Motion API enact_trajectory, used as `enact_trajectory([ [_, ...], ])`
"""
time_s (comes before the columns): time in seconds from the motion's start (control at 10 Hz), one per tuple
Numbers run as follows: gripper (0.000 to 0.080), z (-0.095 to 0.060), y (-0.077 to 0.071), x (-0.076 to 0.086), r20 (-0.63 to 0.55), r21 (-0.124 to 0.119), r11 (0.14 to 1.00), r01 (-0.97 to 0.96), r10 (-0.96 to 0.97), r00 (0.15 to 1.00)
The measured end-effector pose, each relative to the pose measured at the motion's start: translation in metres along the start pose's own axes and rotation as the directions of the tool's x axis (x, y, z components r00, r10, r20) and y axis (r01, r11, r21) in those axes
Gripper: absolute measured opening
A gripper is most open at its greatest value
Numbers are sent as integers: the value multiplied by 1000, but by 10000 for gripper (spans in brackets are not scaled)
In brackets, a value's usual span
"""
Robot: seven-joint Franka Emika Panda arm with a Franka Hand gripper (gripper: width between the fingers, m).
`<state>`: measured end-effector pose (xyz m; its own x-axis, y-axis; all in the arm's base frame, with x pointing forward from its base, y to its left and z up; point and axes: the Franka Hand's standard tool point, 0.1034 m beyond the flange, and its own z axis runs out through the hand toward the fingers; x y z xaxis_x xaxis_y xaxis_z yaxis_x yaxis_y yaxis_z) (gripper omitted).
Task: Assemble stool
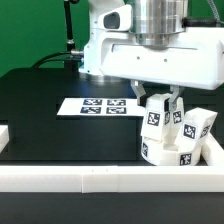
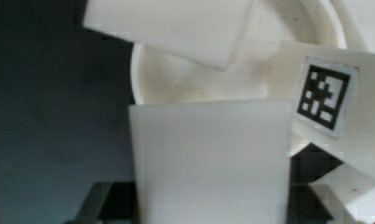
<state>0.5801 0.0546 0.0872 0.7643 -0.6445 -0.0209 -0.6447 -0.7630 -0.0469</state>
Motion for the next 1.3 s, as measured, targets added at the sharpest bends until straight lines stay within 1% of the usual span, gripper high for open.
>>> enact_trajectory([
  [0.1, 334, 0, -1, -1, 7, 6, 993, -116, 116, 993],
  [0.2, 334, 1, -1, -1, 18, 18, 966, -256, 256, 967],
  [0.3, 334, 1, -1, 0, 30, 30, 916, -401, 400, 916],
  [0.5, 335, 2, 1, 1, 74, 44, 753, -656, 653, 754],
  [0.6, 335, 2, 1, 3, 100, 50, 652, -757, 751, 653],
  [0.7, 335, 3, 1, 3, 136, 48, 498, -866, 856, 499],
  [0.8, 335, 3, 1, 3, 158, 41, 382, -923, 910, 384],
  [1.0, 335, 3, 0, 3, 170, 15, 203, -979, 964, 202],
  [1.1, 336, 3, 0, 3, 172, 8, 160, -987, 972, 159],
  [1.2, 336, 4, 0, 4, 174, -7, 68, -998, 983, 66],
  [1.3, 337, 4, 0, 4, 174, -18, -2, -1000, 985, -5],
])
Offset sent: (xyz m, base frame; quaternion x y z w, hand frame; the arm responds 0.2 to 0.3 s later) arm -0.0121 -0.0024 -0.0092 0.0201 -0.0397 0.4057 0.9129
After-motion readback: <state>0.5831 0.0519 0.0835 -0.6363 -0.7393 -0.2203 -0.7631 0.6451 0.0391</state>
